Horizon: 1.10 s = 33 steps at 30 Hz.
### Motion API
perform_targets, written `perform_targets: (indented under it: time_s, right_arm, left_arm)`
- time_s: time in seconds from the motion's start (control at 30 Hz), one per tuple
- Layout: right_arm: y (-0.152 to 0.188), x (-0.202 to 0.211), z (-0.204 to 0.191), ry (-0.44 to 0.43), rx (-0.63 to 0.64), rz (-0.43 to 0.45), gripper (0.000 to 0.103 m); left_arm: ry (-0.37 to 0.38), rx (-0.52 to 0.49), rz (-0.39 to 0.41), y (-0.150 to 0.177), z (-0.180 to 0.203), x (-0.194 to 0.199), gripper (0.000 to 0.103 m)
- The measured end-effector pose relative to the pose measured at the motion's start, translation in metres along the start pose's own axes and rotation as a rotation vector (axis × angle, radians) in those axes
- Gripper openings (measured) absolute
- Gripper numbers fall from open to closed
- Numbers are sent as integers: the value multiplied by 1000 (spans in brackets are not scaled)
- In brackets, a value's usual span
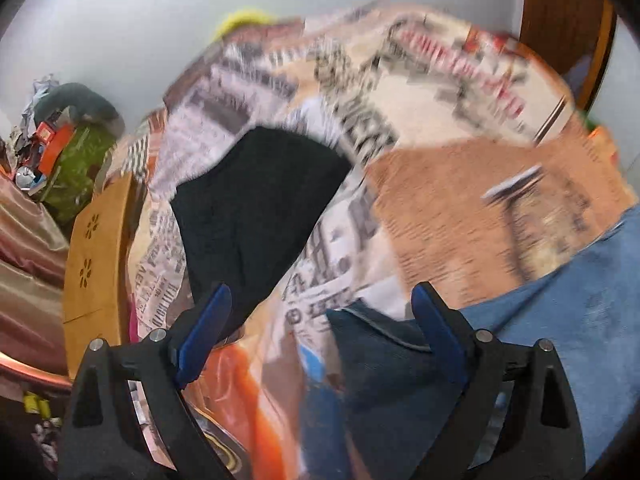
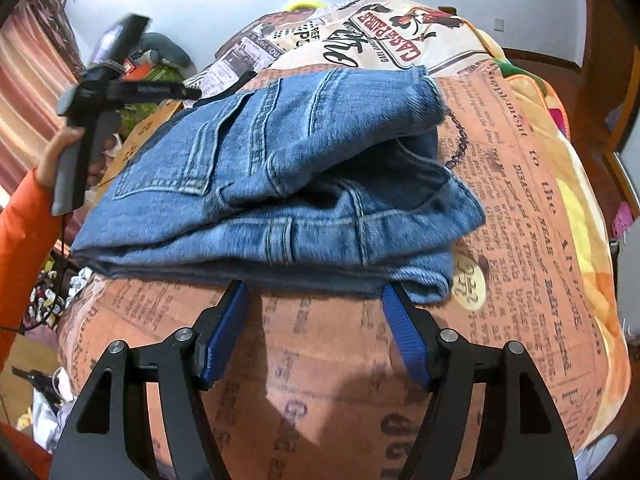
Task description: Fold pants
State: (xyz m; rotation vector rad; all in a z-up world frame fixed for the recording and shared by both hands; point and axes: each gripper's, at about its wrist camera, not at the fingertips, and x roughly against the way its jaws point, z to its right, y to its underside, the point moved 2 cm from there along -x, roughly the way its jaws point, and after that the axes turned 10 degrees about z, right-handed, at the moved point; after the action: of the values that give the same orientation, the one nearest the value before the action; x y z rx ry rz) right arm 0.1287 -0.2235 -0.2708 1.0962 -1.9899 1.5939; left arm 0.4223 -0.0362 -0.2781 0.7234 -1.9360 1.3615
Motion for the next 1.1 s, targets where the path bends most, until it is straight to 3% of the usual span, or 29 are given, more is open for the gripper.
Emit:
perform_targets:
  time_s: [0.1,0.33,0.6,0.9,0.97,1.1]
  right_arm:
    - [-7,-8,5,16,4,-2,68]
    - [-31,-25,14,60,12,9,67]
    - [-52,-35,24,94,3,30,67]
    - [-45,14,36,139,2,90,67]
    - [-43,25,36,145,5,102,67]
    - [-43,43,35,140,18,131,67]
  left_arm:
    - [40,4,-30,16,-9,-20,93]
    - [178,154,-75,58,-41,-16,93]
    - [205,145,-53,119,-40,47,93]
    - [337,190,-73,160,-3,98,93]
    - [340,189,-57,163,6,108,93]
    - [259,113,-2,150,13,126,92]
